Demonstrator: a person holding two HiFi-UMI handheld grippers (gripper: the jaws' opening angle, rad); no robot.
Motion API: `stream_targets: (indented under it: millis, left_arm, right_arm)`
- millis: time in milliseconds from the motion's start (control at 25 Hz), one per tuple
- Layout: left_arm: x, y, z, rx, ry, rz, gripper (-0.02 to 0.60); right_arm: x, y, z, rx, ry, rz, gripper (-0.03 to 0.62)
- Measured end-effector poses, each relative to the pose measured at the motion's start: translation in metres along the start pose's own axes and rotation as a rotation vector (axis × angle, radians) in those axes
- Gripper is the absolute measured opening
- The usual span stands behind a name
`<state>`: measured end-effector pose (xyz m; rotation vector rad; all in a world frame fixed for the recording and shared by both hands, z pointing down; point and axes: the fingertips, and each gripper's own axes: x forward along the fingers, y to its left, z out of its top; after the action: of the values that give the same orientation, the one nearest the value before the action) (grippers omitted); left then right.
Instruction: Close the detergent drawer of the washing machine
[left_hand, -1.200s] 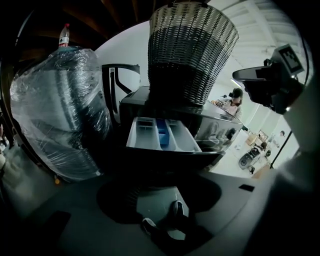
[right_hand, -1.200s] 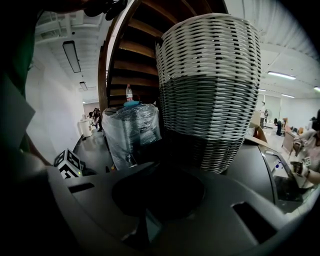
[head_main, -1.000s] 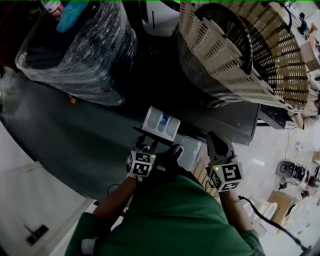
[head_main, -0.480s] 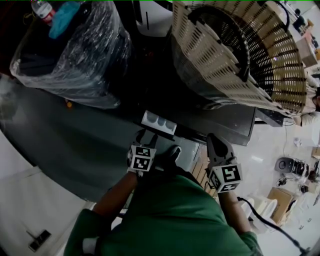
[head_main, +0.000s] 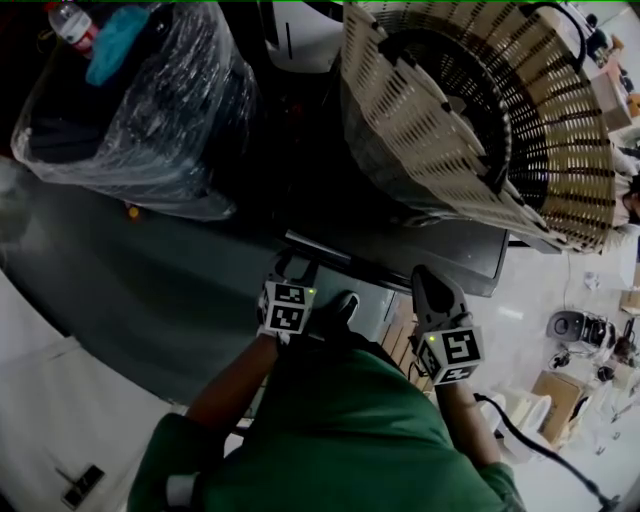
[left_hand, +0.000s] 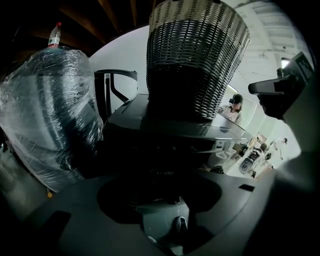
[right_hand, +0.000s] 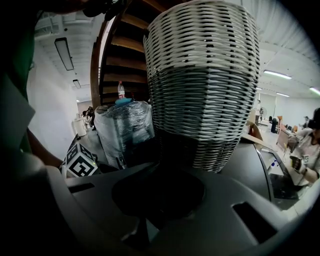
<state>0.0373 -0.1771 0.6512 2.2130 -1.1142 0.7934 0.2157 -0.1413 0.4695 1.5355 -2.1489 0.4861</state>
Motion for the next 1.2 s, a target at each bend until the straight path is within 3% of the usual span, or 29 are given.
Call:
stream_targets:
  millis: [1200]
  left_arm:
    - [0.017,0.006,0.021,-0.007,-0.052,-0.006,0.221]
  right_arm:
    - [0.048,-0.004,0.021,-0.042,0.041,0.078,0.025]
